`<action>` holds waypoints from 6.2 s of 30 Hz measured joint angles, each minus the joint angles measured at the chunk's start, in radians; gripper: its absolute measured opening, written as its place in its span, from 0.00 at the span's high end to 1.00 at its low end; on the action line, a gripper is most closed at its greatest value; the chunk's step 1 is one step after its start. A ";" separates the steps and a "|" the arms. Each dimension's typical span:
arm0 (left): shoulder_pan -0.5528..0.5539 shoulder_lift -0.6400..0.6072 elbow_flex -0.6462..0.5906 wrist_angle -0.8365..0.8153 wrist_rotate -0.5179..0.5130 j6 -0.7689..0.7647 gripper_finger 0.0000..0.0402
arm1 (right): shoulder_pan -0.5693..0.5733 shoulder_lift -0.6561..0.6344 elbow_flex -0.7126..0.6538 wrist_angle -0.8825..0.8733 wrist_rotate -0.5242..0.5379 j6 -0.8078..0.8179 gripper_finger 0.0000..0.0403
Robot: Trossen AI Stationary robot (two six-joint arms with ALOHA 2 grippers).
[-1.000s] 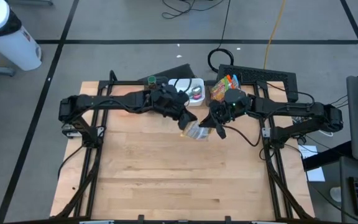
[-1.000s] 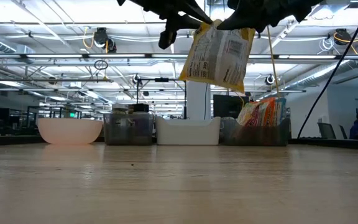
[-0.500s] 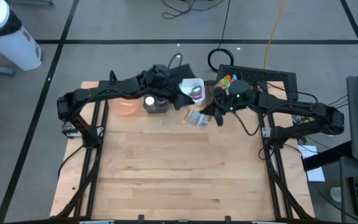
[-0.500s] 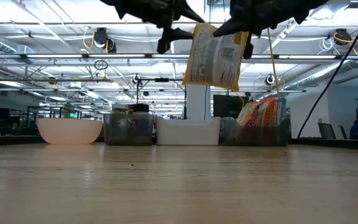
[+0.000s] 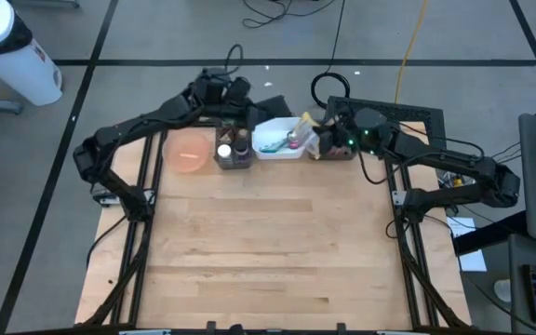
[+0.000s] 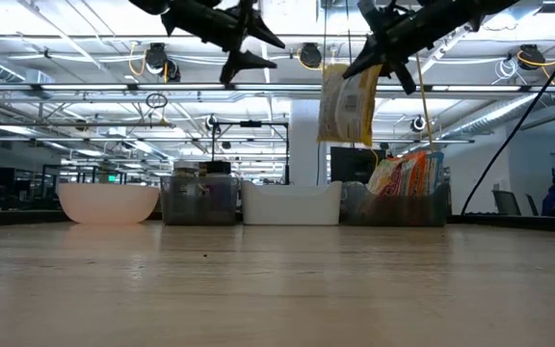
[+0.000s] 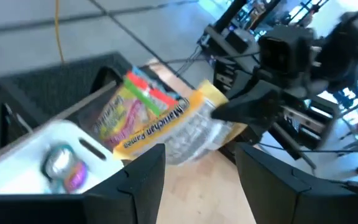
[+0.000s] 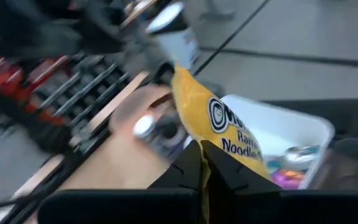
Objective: Pick & Place Food Item
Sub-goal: Put the yellow noodle pack into the right black bin, then return to Home Position
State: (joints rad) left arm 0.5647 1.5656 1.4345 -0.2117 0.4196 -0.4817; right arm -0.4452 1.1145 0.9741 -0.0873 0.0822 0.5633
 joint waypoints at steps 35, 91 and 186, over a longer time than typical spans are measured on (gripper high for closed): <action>-0.016 -0.162 0.000 -0.004 0.165 0.147 0.50 | 0.000 0.119 0.000 -0.008 0.450 0.083 1.00; -0.016 -0.162 0.000 -0.002 0.165 0.137 0.50 | 0.003 0.263 -0.176 0.304 0.568 0.244 1.00; 0.233 -0.559 -0.037 -0.306 0.255 0.406 0.50 | 0.013 -0.326 -0.177 0.286 0.182 -0.302 0.89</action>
State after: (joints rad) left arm 0.7973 1.0065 1.3978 -0.5175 0.6748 -0.0755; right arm -0.4318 0.7885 0.7975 0.1985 0.2640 0.2611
